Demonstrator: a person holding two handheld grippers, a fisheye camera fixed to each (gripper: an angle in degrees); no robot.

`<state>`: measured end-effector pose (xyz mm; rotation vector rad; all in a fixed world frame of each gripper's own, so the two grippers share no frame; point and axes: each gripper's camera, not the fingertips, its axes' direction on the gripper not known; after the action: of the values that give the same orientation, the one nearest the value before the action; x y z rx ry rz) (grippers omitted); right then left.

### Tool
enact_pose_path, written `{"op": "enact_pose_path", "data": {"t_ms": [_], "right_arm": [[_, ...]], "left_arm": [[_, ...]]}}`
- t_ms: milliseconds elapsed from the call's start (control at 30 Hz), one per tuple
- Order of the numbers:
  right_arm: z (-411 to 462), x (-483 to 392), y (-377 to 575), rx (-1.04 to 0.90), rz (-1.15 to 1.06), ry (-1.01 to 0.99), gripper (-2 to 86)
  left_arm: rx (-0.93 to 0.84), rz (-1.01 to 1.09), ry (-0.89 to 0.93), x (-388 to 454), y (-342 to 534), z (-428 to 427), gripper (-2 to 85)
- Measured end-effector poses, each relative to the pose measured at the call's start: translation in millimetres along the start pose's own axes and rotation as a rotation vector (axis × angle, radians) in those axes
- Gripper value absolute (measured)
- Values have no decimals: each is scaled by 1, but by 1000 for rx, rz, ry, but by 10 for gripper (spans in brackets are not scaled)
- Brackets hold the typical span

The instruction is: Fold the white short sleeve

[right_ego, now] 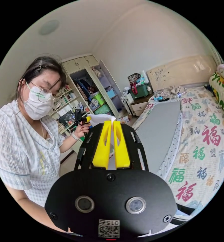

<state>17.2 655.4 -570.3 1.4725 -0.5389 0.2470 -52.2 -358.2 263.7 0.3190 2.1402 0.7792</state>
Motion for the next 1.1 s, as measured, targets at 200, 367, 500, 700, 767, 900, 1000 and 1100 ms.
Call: {"op": "enact_pose_path", "data": {"t_ms": [200,367,500,700,767,900,1000,1100], "right_arm": [[-129,26,-1,30,-15,61,4],[-237,55,-2,20,5,83,4],[-299,74,2,8,26,93,5],[-381,107,11,28,73,87,5],[-406,117,13,31,96,82,5],[-438,127,4,21,98,77,5],[-451,144,-13,-12,105,86,5],[-449,177,-28,-55,136,91,5]], "left_arm": [[-7,27,4,32,-114,88,20],[13,-12,24,52,-194,168,21],[20,-21,43,62,-237,214,22],[4,-15,70,74,-285,279,22],[-9,-37,95,72,-301,299,22],[-9,-76,113,64,-328,319,21],[-14,-111,98,47,-353,333,22],[-34,-172,67,12,-368,351,21]]}}
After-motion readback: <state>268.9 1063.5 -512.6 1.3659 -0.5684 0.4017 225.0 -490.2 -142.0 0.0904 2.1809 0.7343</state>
